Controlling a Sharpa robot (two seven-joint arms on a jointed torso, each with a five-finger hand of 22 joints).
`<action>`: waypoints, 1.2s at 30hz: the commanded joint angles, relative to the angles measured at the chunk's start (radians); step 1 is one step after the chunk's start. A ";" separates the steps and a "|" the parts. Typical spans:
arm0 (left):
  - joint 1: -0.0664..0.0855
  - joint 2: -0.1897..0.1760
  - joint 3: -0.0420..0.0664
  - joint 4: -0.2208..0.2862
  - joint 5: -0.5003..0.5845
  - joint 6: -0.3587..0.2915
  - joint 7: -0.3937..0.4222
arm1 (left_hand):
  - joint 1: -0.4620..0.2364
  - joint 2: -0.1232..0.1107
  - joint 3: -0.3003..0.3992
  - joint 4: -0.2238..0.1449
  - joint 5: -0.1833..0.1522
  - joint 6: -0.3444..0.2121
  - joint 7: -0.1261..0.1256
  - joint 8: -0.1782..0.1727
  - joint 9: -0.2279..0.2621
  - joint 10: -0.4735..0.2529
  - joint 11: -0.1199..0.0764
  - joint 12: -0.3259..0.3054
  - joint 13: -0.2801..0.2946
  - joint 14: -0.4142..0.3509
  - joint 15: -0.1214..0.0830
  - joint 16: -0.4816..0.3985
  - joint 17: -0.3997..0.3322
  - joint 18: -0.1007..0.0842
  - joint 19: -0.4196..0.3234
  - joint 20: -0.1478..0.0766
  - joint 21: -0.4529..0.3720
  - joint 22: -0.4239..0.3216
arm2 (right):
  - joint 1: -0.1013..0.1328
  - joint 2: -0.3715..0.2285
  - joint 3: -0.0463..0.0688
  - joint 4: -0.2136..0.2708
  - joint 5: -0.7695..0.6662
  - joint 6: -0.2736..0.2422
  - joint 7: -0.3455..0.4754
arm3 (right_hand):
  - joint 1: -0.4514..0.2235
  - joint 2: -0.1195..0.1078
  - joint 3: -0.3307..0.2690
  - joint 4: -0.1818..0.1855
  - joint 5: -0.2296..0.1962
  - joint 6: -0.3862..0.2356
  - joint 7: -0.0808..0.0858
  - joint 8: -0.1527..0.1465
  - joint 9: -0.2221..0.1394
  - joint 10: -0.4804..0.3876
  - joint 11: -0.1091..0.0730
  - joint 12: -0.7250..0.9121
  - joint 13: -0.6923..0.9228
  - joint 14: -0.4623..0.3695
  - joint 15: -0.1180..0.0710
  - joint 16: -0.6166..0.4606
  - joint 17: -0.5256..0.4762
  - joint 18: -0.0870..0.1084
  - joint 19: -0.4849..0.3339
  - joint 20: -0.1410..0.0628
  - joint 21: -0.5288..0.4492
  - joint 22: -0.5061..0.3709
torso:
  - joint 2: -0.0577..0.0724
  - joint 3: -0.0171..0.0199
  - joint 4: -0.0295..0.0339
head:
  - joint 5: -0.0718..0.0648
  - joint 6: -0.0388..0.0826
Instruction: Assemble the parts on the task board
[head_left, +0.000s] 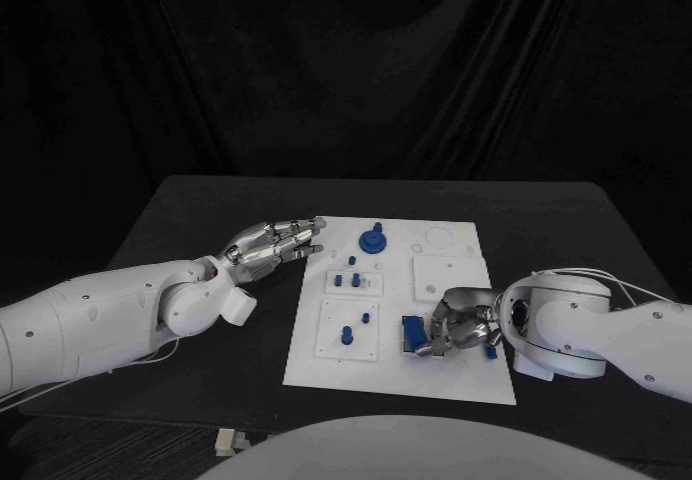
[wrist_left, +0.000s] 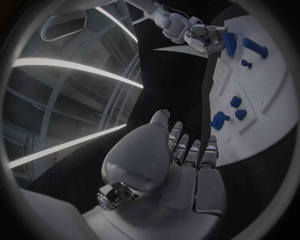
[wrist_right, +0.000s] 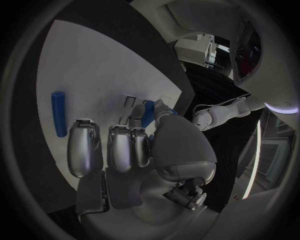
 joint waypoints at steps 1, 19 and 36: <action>-0.002 0.002 0.001 0.001 0.004 0.018 0.006 | 0.001 0.009 0.006 0.001 0.006 0.004 0.005 0.004 0.000 0.001 0.009 0.007 0.001 0.000 0.009 0.002 0.000 0.012 0.009 0.000 0.003 0.001 | -0.005 0.005 0.000 -0.003 -0.009 0.003 -0.001 | -0.001 0.015 0.000 0.001 0.005 -0.005 -0.001 0.009 0.004 0.107 -0.008 0.003 0.263 0.079 -0.006 0.000 0.133 0.010 0.035 -0.007 -0.003 0.208 | 0.000 0.0000 0.0000 | 0.001 0.000; -0.002 0.001 0.001 0.000 0.004 0.020 0.003 | 0.000 0.011 0.007 0.001 0.006 0.004 0.006 0.005 0.000 0.001 0.011 0.007 0.001 0.000 0.008 0.002 0.000 0.012 0.010 0.001 0.004 0.003 | -0.013 0.028 0.000 -0.015 -0.009 0.001 -0.011 | 0.005 0.024 0.000 -0.002 0.004 0.000 -0.004 0.010 0.011 0.107 -0.010 0.003 0.263 0.078 -0.007 -0.002 0.129 0.011 0.034 -0.008 -0.006 0.207 | 0.000 0.0000 0.0001 | 0.004 0.000; -0.005 0.000 0.001 -0.003 0.004 0.024 -0.002 | 0.000 0.013 0.009 0.002 0.007 0.006 0.006 0.006 0.000 0.002 0.011 0.008 0.001 0.000 0.008 0.003 0.000 0.012 0.011 0.001 0.005 0.003 | -0.007 -0.053 0.001 0.055 -0.015 -0.045 0.022 | -0.046 -0.008 -0.050 0.037 -0.037 -0.005 -0.002 -0.005 0.030 0.107 -0.009 0.003 0.263 0.083 -0.007 0.009 0.153 0.008 0.039 -0.009 0.006 0.211 | 0.000 0.0000 0.0000 | 0.010 0.000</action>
